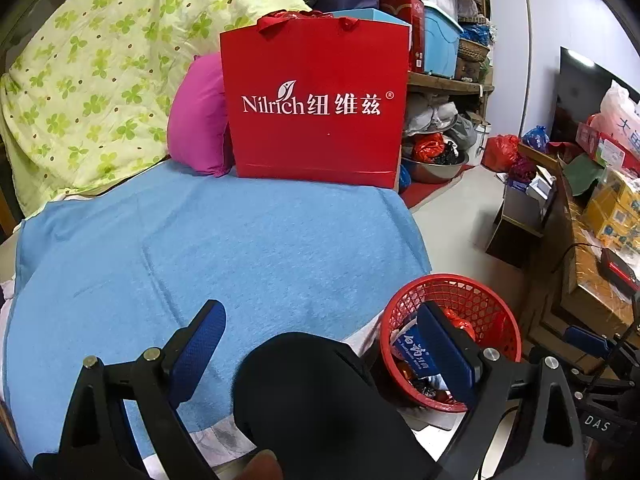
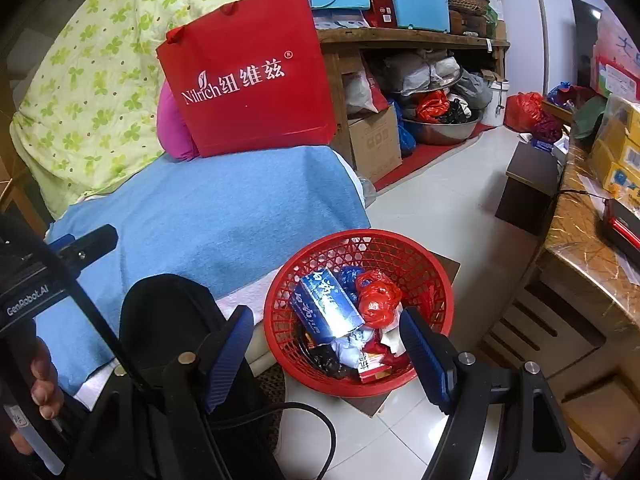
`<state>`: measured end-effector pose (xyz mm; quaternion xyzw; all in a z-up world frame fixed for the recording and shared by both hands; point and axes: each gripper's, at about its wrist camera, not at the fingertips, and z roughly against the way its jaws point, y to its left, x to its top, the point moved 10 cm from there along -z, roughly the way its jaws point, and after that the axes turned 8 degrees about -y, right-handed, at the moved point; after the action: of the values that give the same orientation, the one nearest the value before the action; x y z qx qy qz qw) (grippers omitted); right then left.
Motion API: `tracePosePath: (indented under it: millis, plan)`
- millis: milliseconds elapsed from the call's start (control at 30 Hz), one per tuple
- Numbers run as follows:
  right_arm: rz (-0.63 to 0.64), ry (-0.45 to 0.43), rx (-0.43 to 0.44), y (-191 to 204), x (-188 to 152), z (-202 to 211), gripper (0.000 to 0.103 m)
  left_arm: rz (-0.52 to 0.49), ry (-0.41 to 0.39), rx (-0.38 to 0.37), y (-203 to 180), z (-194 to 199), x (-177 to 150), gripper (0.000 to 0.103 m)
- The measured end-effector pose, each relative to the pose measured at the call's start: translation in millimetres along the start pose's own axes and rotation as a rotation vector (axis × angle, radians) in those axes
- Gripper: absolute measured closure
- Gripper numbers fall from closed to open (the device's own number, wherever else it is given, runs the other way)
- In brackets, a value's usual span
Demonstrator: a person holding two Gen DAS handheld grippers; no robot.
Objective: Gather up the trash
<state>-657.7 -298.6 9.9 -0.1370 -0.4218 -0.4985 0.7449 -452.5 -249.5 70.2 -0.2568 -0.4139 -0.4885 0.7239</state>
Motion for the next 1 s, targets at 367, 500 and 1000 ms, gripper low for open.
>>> tracePosePath:
  millis: [367, 500, 1000]
  plan:
    - [-0.005, -0.004, -0.010, -2.4, -1.6, 1.4, 0.025, -0.004, 0.011, -0.005, -3.9, -0.4, -2.6, 0.007]
    - [-0.005, -0.004, -0.011, -2.8, -1.5, 1.2, 0.025, -0.001, 0.015, -0.009, -5.1, -0.4, -2.6, 0.007]
    - [-0.013, -0.008, -0.021, -3.8, -3.7, 2.4, 0.025, -0.001, 0.028, -0.023, -9.2, -1.2, -5.8, 0.007]
